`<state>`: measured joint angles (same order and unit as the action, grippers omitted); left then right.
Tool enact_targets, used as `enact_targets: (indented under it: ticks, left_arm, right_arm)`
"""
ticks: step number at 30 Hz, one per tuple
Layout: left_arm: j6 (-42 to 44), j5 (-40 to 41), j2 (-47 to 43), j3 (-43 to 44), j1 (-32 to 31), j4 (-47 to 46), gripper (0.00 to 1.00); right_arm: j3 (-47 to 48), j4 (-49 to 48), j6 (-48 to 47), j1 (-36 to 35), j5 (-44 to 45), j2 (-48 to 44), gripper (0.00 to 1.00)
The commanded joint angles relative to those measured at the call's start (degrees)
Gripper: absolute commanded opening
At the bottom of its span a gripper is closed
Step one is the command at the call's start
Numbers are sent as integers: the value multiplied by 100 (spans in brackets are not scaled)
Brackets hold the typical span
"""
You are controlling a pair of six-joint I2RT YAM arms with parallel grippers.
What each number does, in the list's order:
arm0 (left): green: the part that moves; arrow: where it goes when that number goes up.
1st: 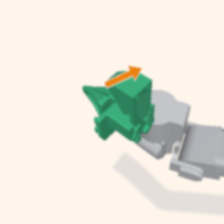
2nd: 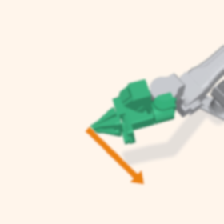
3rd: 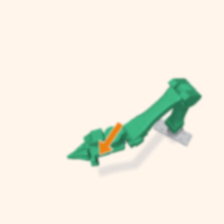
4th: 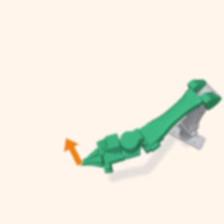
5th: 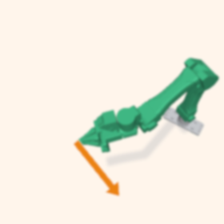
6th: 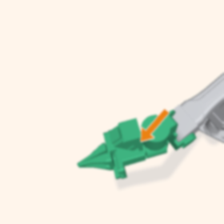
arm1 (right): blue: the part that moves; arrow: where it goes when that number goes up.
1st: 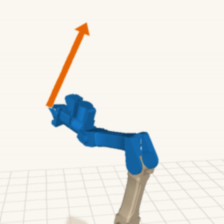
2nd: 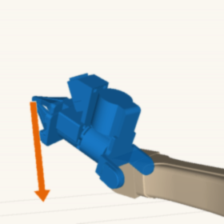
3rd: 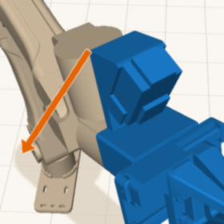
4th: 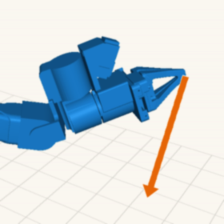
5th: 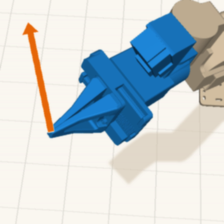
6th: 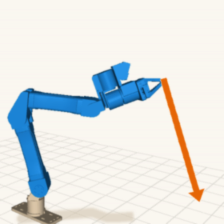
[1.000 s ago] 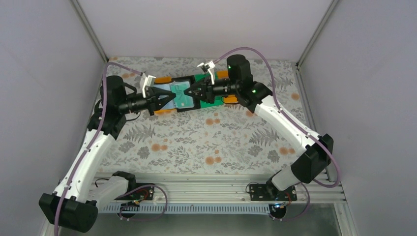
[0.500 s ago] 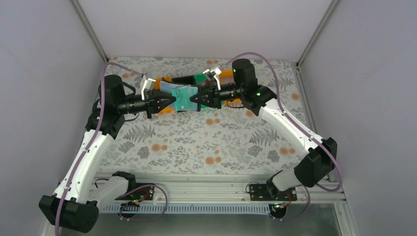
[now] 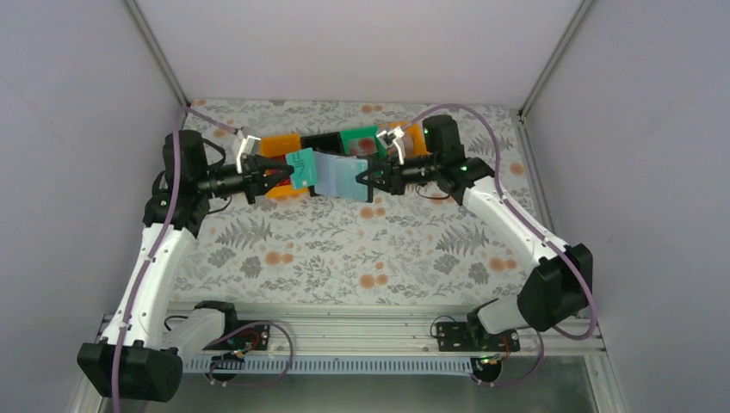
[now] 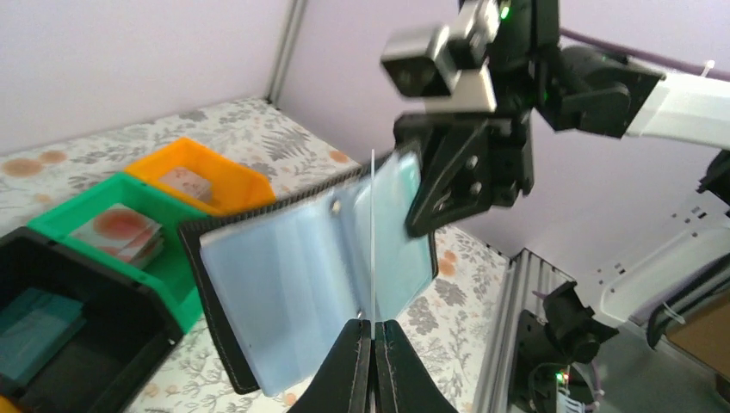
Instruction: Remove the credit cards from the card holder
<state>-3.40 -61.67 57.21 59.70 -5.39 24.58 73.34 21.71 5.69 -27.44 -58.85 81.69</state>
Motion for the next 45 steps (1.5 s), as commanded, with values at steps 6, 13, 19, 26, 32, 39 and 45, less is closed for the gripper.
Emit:
enact_targets:
  ticks: [6,13,19,26,32,39,45]
  left_arm:
    - [-1351,182,47,-201,204,-996,2]
    - [-1474,436,-17,-328,64,-1256,2]
    - [-207,693,-50,53,-74,-280,2]
    - [217,528,-153,-174,-160,-117,3]
    - [1083,175,-121,-38,-337,152,2]
    - [1781,-1011,-48,170,-463,646,2]
    - [1928,-1167,-26,173,-525,811,2]
  right_arm:
    - [-1172,-324,463,-616,82,1134,4]
    - [-1183,-489,619,-802,319,2322,4]
    - [-808,608,586,-614,1644,2985,36]
    - [245,1790,633,-335,3503,1737,66]
    - [955,1451,-606,-709,2533,194,77]
    - [900,-29,-259,-1020,113,-219,80]
    - [1053,123,-274,-1269,155,13,69]
